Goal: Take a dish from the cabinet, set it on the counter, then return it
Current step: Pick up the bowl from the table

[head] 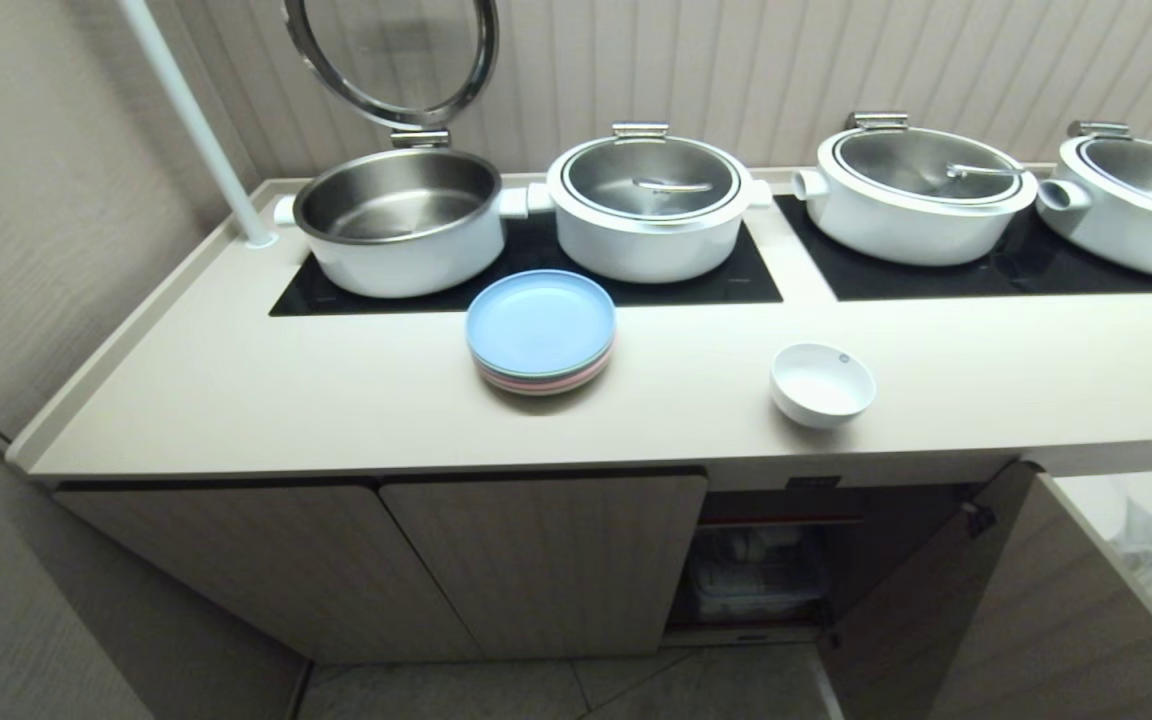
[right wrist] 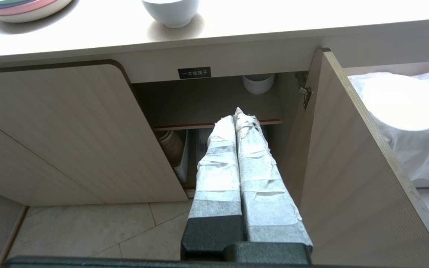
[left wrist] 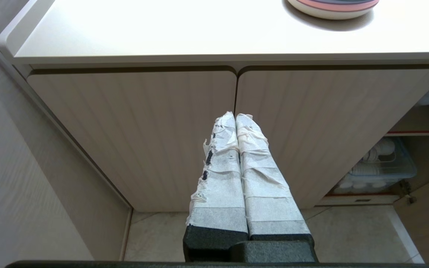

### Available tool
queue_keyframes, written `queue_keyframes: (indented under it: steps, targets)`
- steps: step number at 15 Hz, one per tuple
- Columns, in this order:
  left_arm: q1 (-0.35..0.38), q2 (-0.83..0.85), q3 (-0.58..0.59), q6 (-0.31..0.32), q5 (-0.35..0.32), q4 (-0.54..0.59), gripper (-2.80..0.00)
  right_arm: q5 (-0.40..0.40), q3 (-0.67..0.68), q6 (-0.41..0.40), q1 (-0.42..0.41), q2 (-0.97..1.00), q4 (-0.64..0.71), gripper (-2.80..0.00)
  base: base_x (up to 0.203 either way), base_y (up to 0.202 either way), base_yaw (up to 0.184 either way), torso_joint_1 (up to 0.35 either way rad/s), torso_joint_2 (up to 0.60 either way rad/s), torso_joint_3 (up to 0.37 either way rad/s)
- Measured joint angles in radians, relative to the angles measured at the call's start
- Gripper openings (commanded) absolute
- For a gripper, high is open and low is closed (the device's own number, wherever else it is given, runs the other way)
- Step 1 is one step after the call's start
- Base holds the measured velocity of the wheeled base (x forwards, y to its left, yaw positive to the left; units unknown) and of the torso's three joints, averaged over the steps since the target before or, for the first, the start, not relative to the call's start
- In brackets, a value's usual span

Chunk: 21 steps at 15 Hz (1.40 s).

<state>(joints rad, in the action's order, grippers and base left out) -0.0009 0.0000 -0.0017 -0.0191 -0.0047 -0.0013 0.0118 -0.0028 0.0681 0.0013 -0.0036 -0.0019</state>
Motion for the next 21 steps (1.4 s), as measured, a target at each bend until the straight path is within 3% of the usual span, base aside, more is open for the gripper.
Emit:
queue_keyframes:
  steps: [21]
  targets:
    - [0.000,0.000,0.000,-0.001,0.000,-0.001,-2.80,0.000,0.001,0.000,0.000,0.001,-0.001,-2.80,0.000,0.000,0.000,0.000,0.00,0.000]
